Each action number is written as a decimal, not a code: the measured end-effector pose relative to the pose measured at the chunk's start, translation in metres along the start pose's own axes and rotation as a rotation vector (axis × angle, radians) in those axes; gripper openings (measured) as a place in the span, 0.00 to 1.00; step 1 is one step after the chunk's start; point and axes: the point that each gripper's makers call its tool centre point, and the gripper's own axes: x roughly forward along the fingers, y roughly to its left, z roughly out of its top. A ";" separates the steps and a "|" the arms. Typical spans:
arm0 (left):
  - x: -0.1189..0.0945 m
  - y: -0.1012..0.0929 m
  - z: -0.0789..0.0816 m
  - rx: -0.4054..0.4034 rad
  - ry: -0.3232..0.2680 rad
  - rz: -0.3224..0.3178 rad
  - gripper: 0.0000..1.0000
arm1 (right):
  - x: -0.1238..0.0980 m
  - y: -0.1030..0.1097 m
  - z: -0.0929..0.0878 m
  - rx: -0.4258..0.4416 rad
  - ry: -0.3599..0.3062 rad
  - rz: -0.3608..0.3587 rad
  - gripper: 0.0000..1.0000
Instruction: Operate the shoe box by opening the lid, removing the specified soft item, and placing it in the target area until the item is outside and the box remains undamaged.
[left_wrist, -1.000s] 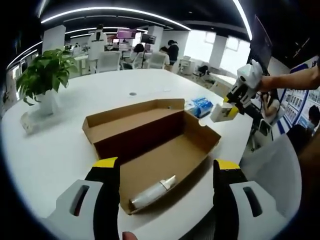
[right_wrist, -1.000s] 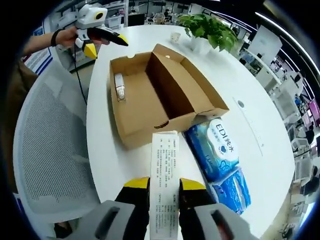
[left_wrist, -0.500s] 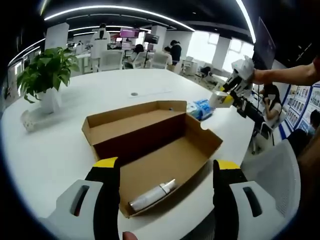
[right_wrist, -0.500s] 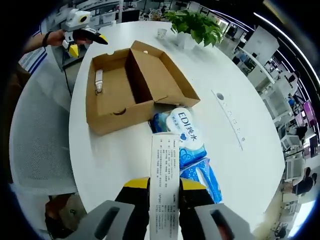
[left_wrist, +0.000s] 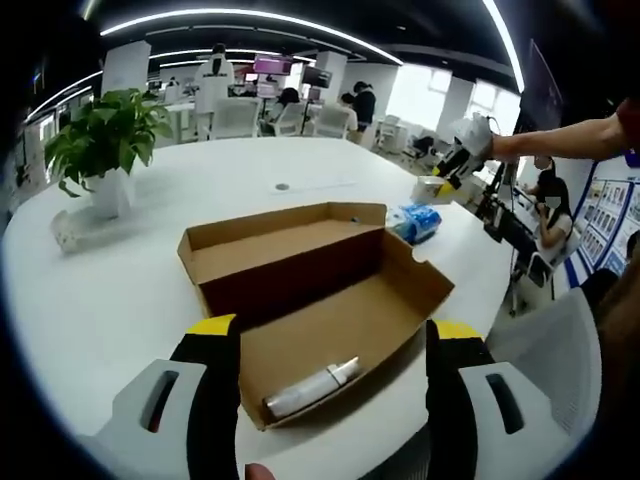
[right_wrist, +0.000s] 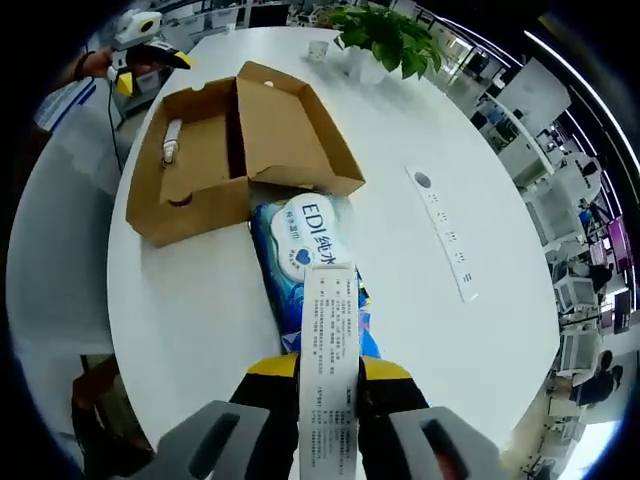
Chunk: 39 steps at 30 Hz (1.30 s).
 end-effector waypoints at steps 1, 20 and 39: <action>-0.001 0.000 -0.001 0.000 0.002 0.004 0.75 | 0.001 -0.002 0.000 0.000 0.000 0.000 0.17; -0.012 0.001 0.010 0.000 0.015 0.065 0.75 | 0.041 -0.037 -0.001 -0.068 0.045 0.012 0.17; -0.006 -0.001 0.006 -0.005 0.042 0.076 0.75 | 0.072 -0.053 -0.005 -0.134 0.078 0.047 0.17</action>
